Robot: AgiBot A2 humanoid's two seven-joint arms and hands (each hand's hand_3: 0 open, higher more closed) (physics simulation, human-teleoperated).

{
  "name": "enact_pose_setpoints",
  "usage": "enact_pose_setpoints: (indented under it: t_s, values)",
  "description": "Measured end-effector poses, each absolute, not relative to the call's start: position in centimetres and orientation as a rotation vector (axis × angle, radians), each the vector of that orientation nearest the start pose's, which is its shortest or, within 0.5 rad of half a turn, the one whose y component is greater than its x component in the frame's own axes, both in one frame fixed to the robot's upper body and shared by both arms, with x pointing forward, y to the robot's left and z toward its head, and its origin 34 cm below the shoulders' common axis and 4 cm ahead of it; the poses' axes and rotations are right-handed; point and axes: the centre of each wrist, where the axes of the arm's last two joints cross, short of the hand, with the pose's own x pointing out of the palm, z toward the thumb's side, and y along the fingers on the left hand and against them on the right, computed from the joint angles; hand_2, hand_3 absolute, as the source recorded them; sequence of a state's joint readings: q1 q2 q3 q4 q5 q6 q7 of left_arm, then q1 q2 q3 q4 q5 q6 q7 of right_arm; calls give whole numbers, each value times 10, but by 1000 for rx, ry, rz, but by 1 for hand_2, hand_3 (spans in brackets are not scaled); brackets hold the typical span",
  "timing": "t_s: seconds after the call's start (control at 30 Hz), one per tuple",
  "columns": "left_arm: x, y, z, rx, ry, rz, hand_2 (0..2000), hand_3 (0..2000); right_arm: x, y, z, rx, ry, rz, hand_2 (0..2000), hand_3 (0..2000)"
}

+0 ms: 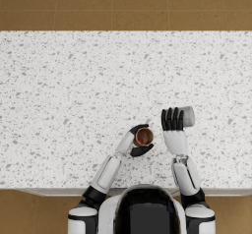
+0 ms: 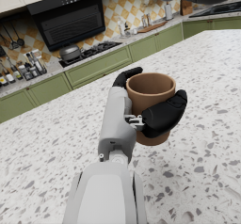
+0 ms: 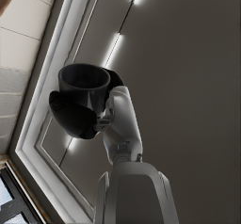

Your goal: Pick up two cups and pour the berry on the right into the cup on the left

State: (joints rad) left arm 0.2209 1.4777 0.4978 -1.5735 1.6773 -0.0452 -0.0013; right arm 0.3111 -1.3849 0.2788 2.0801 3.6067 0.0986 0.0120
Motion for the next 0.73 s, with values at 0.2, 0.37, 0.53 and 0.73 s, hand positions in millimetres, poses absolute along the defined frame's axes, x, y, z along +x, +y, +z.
enact_pose_setpoints:
  t_s: [0.2, 0.37, 0.53, 0.73]
  values:
    - [239, 82, 140, 391, 26, -2065, 2000, 1280, 219, -156, 282, -1967, 993, 278, 2000, 1280]
    - [239, 83, 140, 389, 23, -2056, 2000, 1280, 219, -156, 282, -1970, 997, 269, 2000, 1280]
    - [240, 84, 140, 388, 22, -2054, 2000, 1280, 218, -156, 282, -1971, 997, 268, 2000, 1280]
    - [240, 84, 140, 388, 22, -2053, 2000, 1280, 218, -156, 282, -1971, 997, 267, 2000, 1280]
